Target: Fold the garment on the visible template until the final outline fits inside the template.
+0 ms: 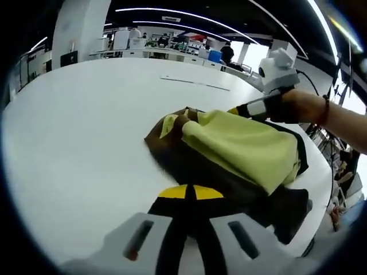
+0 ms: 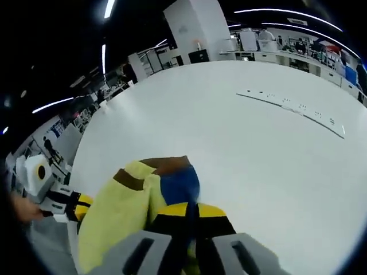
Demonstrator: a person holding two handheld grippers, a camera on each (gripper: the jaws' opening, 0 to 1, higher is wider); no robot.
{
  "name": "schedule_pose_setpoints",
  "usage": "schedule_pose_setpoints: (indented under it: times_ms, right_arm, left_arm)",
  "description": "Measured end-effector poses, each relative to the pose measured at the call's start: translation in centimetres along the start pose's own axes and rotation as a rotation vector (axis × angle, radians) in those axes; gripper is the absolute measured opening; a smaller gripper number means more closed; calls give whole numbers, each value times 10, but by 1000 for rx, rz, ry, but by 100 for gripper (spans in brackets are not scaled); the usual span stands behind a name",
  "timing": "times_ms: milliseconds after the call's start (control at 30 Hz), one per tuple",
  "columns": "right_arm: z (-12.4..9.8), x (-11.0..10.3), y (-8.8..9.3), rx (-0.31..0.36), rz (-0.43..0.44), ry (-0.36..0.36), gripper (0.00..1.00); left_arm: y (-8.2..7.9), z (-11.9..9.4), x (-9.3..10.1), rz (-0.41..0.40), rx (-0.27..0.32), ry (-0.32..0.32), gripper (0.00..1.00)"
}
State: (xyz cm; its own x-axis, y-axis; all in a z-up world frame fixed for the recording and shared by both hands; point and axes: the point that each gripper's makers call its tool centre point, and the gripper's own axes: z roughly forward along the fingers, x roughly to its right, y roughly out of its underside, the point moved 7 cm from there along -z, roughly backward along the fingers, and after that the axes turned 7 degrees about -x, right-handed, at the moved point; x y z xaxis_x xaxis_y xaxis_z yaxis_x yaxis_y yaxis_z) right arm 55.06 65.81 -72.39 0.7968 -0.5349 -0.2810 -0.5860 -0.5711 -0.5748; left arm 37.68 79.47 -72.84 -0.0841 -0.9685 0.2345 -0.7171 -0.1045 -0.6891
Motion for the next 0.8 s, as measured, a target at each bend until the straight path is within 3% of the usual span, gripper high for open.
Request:
schedule_pose_setpoints:
  times_ms: [167,267,433,667,800]
  right_arm:
    - [-4,0,2,-8,-31,17,0]
    - [-15,2,0,13,-29,30,0]
    - [-37,6,-6,64,-24,52,0]
    - [-65,16,-11,113,-7,76,0]
    - [-87,28,-14,166,47,105,0]
  left_arm:
    - [-3,-3,0,17,-17,-21,0]
    - [-14,-12,-2,37,26,-36,0]
    - [-38,-20,-8,78,79,-63,0]
    - [-67,-21,-6,112,128,-52,0]
    - [-92,-18,-2,139,152,-50,0]
